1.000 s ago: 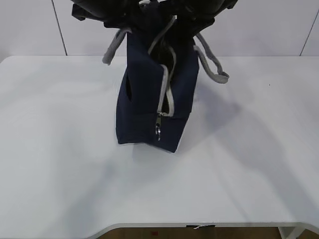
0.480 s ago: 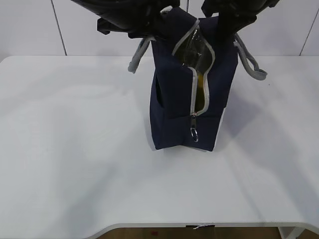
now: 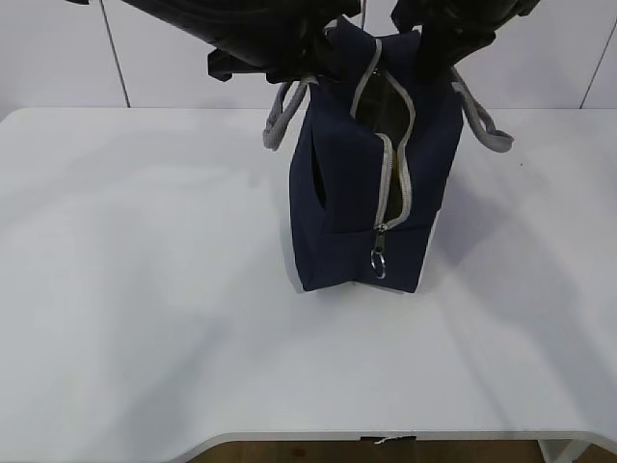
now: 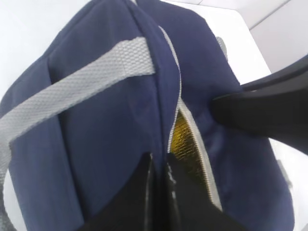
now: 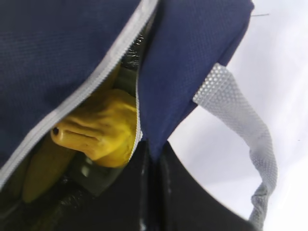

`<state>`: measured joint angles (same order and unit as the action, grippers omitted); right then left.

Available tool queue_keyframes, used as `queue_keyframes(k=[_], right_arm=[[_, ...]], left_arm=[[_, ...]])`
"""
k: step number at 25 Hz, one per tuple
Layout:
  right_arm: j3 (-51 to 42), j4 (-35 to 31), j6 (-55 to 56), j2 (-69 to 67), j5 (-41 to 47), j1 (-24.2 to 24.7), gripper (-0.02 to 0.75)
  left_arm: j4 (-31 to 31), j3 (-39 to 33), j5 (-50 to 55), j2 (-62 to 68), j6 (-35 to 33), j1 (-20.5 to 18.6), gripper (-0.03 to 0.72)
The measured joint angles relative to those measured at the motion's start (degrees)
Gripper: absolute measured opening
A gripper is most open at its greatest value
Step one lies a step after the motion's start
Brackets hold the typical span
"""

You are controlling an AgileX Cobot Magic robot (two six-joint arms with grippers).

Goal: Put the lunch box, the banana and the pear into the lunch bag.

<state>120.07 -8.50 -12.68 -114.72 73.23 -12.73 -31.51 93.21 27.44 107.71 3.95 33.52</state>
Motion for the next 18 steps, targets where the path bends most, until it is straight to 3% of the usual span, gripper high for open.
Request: queue_keyframes(k=[5, 7, 13, 16, 18], right_arm=[[0.0, -1.93, -0.38, 0.0, 0.0, 0.0, 0.015], [0.0, -2.49, -0.51, 0.0, 0.0, 0.0, 0.04], [0.0, -2.89, -0.6, 0.1, -0.7, 0.0, 0.248], [0.0, -2.12, -0.6, 0.71, -0.7, 0.0, 0.361], [0.0, -1.72, -0.6, 1.6, -0.83, 0.0, 0.393]], left_arm=[[-0.38, 0.0, 0.32, 0.0, -0.04, 0.0, 0.009], [-0.38, 0.0, 0.82, 0.0, -0.13, 0.0, 0.065], [-0.38, 0.0, 1.31, 0.0, -0.13, 0.0, 0.367], [1.42, 0.1, 2.26, 0.0, -0.13, 0.0, 0.414], [3.31, 0.1, 2.69, -0.12, -0.13, 0.0, 0.424]])
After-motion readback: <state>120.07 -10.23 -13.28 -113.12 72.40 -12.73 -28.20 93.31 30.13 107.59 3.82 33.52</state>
